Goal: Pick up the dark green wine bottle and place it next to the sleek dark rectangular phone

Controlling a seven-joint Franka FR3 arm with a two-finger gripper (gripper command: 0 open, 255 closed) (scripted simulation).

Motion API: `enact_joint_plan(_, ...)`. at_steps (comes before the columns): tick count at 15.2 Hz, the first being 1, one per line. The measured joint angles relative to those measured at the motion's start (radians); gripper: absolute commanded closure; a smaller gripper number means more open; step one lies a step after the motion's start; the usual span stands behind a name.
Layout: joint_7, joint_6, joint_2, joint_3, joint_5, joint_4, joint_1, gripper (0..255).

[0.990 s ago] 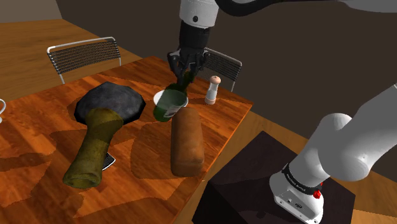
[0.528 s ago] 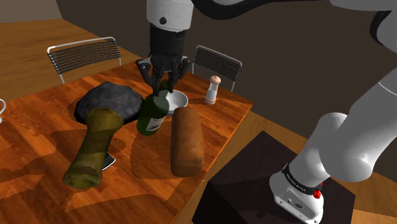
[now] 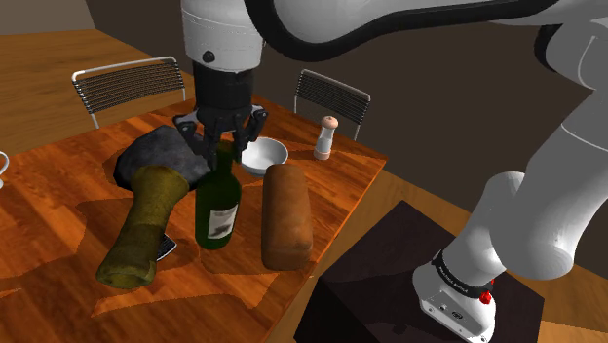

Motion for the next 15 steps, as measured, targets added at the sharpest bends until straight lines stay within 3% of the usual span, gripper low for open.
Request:
enact_joint_plan(9, 0.006, 0.115, 0.012, -0.001, -0.007, -0.105, 0.000, 255)
enact_joint_plan(15, 0.008, 0.125, 0.013, 0.000, -0.008, -0.113, 0.001, 255)
